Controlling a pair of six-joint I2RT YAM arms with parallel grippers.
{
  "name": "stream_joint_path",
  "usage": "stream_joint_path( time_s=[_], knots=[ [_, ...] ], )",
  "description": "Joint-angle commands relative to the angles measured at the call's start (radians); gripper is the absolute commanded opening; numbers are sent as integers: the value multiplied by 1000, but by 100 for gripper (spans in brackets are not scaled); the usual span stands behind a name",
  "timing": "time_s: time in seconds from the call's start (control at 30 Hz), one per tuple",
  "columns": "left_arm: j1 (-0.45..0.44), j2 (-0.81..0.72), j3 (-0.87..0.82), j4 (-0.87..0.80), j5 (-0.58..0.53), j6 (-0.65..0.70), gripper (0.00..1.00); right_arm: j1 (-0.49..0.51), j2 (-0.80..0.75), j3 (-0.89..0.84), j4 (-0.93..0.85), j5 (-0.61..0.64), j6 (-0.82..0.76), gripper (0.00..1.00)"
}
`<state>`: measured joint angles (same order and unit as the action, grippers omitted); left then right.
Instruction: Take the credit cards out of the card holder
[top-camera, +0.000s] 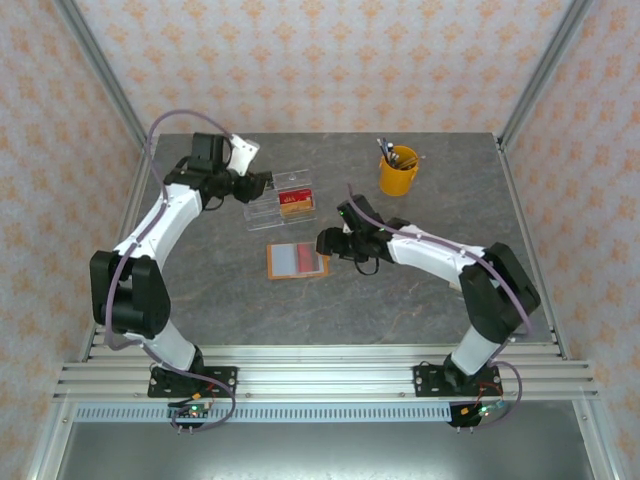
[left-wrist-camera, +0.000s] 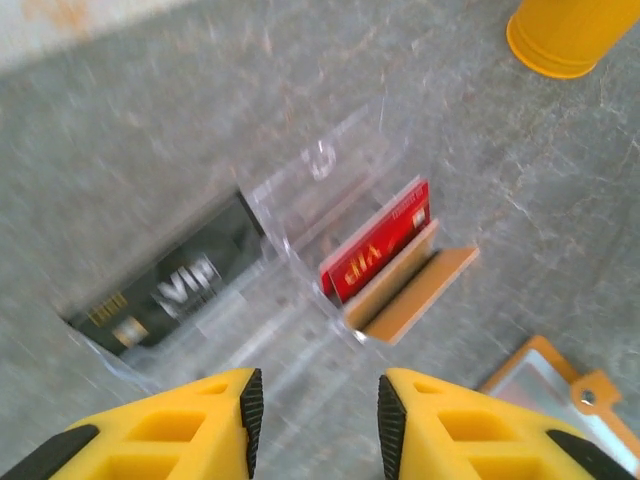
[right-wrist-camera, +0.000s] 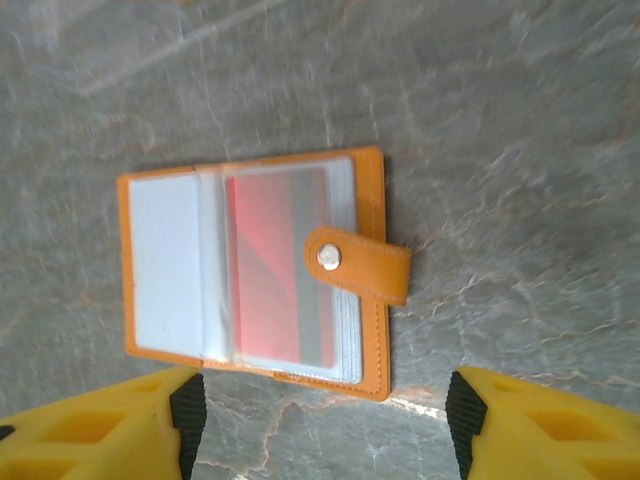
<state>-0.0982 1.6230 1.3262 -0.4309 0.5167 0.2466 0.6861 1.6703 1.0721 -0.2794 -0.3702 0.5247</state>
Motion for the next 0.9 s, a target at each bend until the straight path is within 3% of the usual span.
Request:
stream_joint_path(
  time_s=[0.0,0.13,0.3,0.5,0.67,0.87],
  knots=[
    [0,-81,-117,144,25,-273,41,39,41,31,11,-21,35,65],
    [-3,-185,-295,228,-46,-469,43,71,104,67,12,-18,71,62],
    [-3,-276,-386,95,-187,-645,43,81,155,106,1,20,104,60],
    [-8,-284,-394,-79,-116,-667,44,82,194,139,-23,51,100,57],
    [-65,-235,-395,-86,-31,-699,44,82,228,163,-28,51,110,54],
    [-161,-143,-400,-46,13,-768,29,82,252,181,-33,46,112,53]
  ],
)
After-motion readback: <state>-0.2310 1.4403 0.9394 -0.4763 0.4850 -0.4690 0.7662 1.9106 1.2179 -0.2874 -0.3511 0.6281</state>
